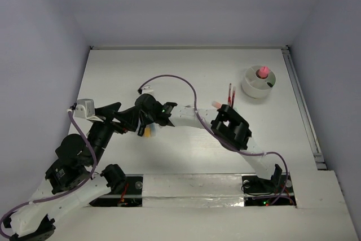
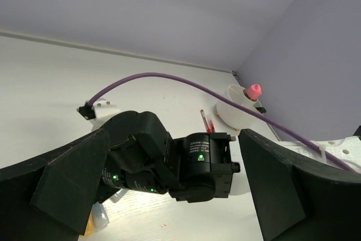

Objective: Sort the stationery into containers
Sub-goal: Pick up the pen from the center of the board.

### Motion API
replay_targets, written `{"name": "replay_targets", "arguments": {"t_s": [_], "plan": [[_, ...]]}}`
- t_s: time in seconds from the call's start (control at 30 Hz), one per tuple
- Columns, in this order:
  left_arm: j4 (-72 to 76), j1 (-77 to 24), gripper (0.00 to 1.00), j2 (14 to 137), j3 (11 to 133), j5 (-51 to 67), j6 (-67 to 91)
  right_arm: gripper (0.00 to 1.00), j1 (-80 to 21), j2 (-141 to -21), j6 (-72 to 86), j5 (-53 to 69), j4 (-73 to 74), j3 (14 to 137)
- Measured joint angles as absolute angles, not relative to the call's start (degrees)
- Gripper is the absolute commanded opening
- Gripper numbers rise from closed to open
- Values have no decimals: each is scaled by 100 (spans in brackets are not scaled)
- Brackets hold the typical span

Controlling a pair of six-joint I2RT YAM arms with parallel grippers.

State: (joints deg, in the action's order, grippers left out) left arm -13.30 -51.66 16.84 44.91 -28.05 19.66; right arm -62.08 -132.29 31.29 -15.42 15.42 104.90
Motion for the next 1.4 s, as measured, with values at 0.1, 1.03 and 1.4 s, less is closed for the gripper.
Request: {"name": "replay_targets", "arguments": {"t_s": [0.1, 1.03, 1.4], "plan": [[-1328, -5166, 99, 1605, 4486, -2770, 1951, 49, -6228, -13360, 3229, -1592, 1608, 10621], [-1310, -5166, 99, 1433, 4469, -2720, 1933, 16, -6460, -14075, 3183, -2661, 2005, 11574], [-1433, -5166, 85, 1542, 4471, -2742, 2169, 12, -6453, -13019, 3566, -2547, 716, 9754]]}}
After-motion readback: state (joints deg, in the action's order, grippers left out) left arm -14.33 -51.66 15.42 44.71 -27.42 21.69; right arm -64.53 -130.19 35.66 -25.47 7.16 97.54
